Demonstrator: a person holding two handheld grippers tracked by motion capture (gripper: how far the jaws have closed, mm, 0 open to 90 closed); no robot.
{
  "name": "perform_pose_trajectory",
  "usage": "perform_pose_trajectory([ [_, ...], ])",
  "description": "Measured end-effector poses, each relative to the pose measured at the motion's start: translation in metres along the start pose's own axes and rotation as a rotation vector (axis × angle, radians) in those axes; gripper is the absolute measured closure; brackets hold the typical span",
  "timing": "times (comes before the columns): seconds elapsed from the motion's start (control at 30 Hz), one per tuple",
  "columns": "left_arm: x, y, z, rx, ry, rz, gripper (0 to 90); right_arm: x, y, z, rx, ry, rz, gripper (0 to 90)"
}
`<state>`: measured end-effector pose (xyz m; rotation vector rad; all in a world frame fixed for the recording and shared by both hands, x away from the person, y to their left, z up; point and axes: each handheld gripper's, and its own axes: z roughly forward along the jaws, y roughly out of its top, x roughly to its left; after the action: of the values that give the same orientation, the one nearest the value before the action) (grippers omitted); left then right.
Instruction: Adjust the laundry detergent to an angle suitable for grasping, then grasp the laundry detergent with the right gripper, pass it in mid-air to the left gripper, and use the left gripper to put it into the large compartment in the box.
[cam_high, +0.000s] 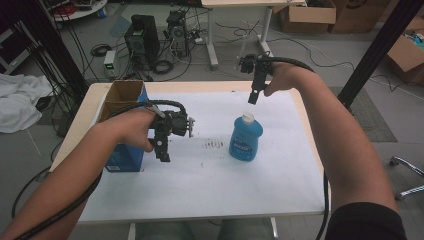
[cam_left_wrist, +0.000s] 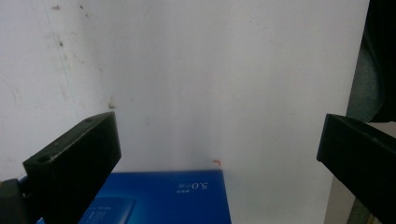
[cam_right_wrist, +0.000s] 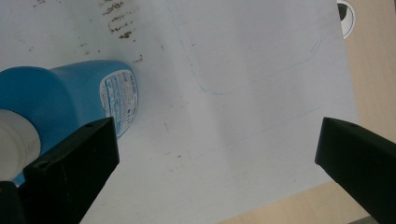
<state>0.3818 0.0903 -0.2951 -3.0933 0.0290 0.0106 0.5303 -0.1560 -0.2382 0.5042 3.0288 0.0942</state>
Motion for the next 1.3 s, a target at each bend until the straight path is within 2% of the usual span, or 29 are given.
perform_pose_trajectory([
  [0.17,-0.002,-0.002,-0.001,-0.017,-0.001,-0.003,0.1,0.002,0.000,0.000,0.006,0.001,-0.003,0.0],
  [0.37,-0.006,0.000,-0.003,0.001,0.006,-0.001,0.1,0.003,-0.001,-0.001,0.007,-0.010,0.001,0.0],
  [0.47,-0.008,0.000,-0.005,-0.005,0.006,0.002,0.1,0.002,-0.001,-0.004,-0.016,-0.006,0.005,0.0],
  [0.63,-0.005,0.001,-0.005,0.005,0.005,0.016,0.1,-0.001,-0.001,-0.002,-0.016,-0.007,0.009,0.0],
  [0.7,-0.003,0.002,-0.008,0.007,0.015,0.014,0.1,-0.003,-0.001,-0.001,-0.008,-0.010,0.007,0.0],
  [0.77,-0.001,0.001,-0.011,-0.021,0.021,0.002,0.1,-0.003,0.000,0.000,-0.004,-0.009,0.006,0.0],
  [0.93,-0.001,0.000,-0.010,-0.002,0.015,0.005,0.1,-0.005,-0.001,-0.002,-0.014,-0.006,0.005,0.0],
  [1.07,0.000,-0.002,-0.011,-0.011,0.020,-0.009,0.0,-0.006,-0.002,-0.001,-0.005,-0.011,0.007,0.0],
  [1.3,-0.003,-0.002,-0.008,-0.007,0.016,-0.011,0.1,-0.004,-0.001,-0.002,-0.001,-0.011,0.003,0.0],
])
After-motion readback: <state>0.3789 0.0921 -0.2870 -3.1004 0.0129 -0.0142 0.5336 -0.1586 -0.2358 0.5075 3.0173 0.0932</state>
